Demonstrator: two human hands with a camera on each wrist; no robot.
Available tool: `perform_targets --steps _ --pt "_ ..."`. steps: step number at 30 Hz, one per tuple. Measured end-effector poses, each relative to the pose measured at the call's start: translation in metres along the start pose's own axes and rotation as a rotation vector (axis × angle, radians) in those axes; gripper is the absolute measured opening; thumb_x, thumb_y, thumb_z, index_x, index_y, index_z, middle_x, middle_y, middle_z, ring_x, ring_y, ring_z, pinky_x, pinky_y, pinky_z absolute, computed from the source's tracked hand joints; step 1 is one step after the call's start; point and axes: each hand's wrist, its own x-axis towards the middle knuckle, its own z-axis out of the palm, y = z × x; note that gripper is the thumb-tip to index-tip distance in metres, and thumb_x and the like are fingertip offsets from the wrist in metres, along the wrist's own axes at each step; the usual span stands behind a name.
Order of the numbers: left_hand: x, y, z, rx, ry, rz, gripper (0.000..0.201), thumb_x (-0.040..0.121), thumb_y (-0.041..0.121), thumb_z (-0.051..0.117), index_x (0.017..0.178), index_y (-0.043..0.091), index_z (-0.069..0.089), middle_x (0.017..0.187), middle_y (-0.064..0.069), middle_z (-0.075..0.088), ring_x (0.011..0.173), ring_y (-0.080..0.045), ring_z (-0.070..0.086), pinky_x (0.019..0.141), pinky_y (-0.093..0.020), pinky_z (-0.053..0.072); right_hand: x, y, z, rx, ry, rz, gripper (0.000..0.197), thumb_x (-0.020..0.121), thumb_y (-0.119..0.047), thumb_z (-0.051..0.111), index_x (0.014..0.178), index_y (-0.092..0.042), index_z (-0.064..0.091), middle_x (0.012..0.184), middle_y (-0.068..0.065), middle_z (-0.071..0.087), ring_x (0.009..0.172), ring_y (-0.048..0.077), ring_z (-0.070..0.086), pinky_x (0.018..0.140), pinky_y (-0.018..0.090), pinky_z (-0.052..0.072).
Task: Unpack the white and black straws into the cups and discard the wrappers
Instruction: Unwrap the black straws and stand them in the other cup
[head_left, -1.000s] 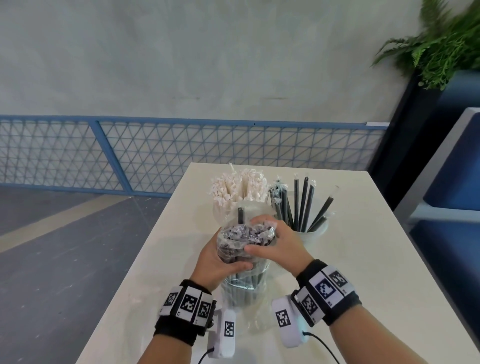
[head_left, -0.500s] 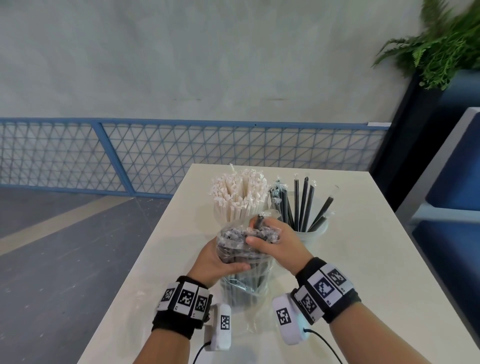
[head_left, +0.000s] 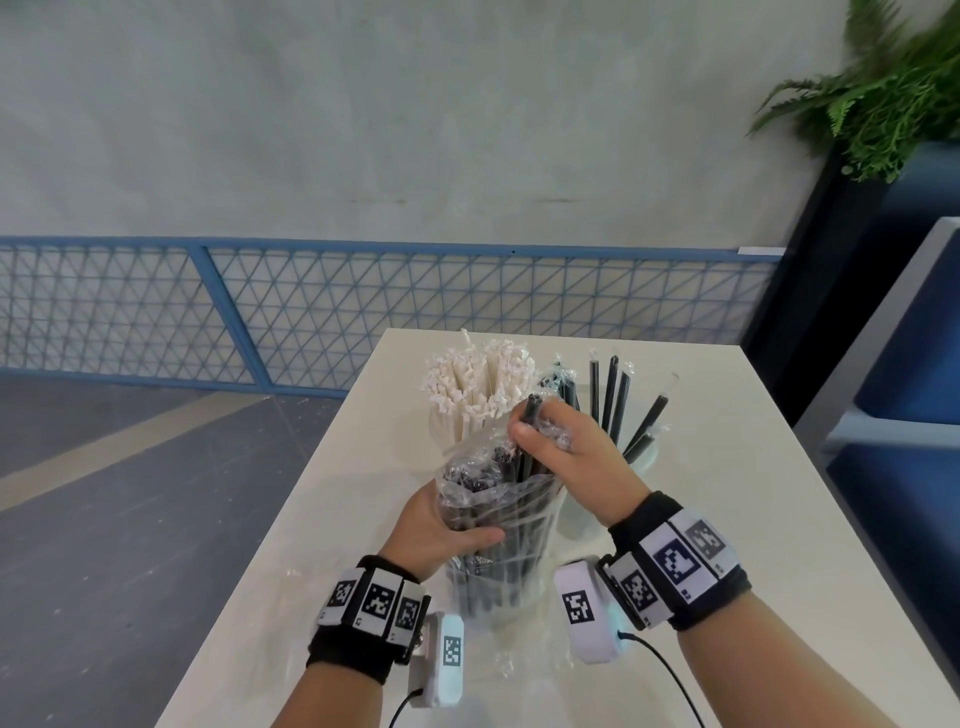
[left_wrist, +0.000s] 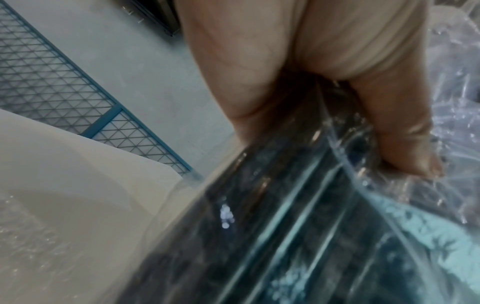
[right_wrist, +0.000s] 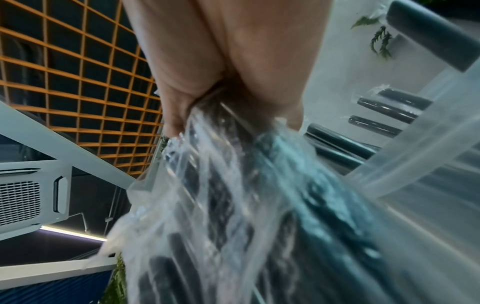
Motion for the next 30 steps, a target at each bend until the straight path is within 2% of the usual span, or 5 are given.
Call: perform_targets --steps 7,11,18,24,30 --pt "0.004 -0.005 0.0 0.048 0.017 -0.01 0.058 0.059 0.001 0.084 0.108 0.017 0.057 0.104 -0.005 0.069 0.097 -0.021 0.066 0.086 -0.035 0.054 0.013 -0.034 -0.018 0.054 0.079 -0.117 0.013 0.094 -0.019 0.051 0.085 -0.015 0.059 0.077 -0.009 0.062 0.074 -0.004 0.057 0.074 0.009 0.042" --pt "0.005 -0.008 -0.001 0.079 0.065 0.007 0.045 0.063 -0.002 0.081 0.103 0.001 0.061 0.086 -0.003 0.075 0.084 -0.016 0.071 0.072 -0.025 0.057 0.011 -0.041 -0.02 0.125 0.084 -0.156 0.013 0.087 -0.021 0.063 0.089 -0.009 0.064 0.084 -0.004 0.067 0.084 0.004 0.062 0.083 0.017 0.047" --pt "0.009 -0.012 -0.002 0.077 0.047 -0.012 0.04 0.066 -0.004 0.078 0.102 -0.005 0.062 0.092 -0.014 0.073 0.084 -0.025 0.071 0.072 -0.03 0.058 -0.004 0.013 -0.021 0.093 -0.211 0.092 0.093 0.061 -0.039 0.084 0.139 -0.032 0.035 0.141 0.005 0.047 0.132 0.018 0.044 0.114 0.045 0.032" --pt "0.007 -0.01 0.003 0.049 0.062 0.011 0.04 0.066 -0.009 0.076 0.103 -0.003 0.061 0.089 -0.013 0.073 0.08 -0.021 0.071 0.068 -0.027 0.057 -0.009 0.017 -0.003 0.122 0.103 0.15 0.047 0.072 -0.017 0.078 0.114 -0.008 0.06 0.103 -0.001 0.07 0.096 0.004 0.066 0.083 0.017 0.052" --pt "0.003 -0.005 0.0 0.014 0.038 -0.02 0.041 0.067 -0.011 0.075 0.104 -0.006 0.061 0.088 -0.007 0.075 0.083 -0.019 0.072 0.071 -0.031 0.059 0.004 -0.007 -0.003 0.192 0.341 0.098 0.041 0.074 -0.016 0.076 0.111 -0.007 0.062 0.102 0.004 0.071 0.095 0.011 0.068 0.086 0.025 0.055"
